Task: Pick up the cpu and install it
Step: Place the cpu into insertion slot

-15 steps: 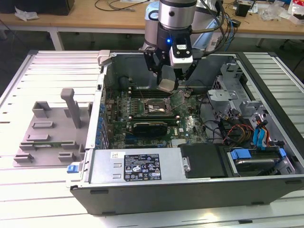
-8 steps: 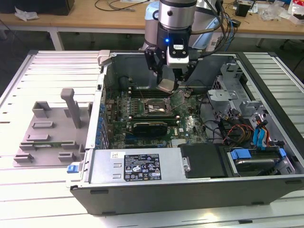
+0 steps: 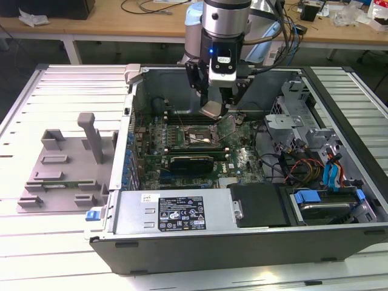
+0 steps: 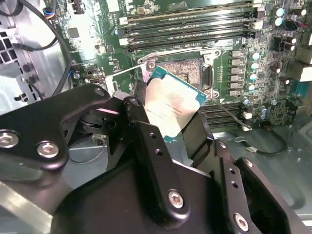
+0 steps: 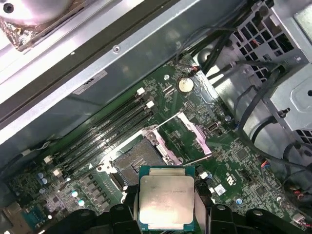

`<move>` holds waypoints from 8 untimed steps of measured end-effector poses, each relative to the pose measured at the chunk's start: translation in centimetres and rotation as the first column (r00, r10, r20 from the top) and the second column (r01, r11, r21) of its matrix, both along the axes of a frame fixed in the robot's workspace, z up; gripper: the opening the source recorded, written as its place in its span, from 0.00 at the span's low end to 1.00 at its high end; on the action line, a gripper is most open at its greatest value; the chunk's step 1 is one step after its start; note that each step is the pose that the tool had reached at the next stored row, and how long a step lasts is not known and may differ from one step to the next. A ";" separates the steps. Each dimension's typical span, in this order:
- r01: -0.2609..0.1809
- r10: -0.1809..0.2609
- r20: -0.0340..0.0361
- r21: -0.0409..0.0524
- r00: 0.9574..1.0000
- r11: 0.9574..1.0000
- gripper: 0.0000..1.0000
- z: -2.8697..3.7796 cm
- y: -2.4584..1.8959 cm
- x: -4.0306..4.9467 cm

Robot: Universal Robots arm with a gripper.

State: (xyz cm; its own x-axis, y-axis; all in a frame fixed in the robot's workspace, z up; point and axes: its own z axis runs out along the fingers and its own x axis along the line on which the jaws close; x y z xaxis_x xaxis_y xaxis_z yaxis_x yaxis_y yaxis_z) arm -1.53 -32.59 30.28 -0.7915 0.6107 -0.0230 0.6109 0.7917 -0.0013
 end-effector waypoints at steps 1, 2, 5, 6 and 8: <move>0.019 -0.019 0.000 0.000 1.000 1.000 0.55 0.00 0.00 0.00; 0.029 -0.029 0.000 0.000 1.000 1.000 0.55 -0.01 0.00 0.00; 0.074 -0.074 0.000 -0.001 0.997 0.997 0.55 -0.02 0.00 0.00; 0.097 -0.097 0.000 -0.001 0.995 0.995 0.55 -0.03 0.00 0.00; 0.125 -0.125 0.000 -0.002 0.992 0.992 0.55 -0.04 0.00 0.00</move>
State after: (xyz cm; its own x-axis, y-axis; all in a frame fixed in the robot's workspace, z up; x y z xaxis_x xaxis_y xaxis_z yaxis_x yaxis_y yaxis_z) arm -1.53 -32.59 30.25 -0.7087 0.7051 -0.0243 0.7053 0.7089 -0.0028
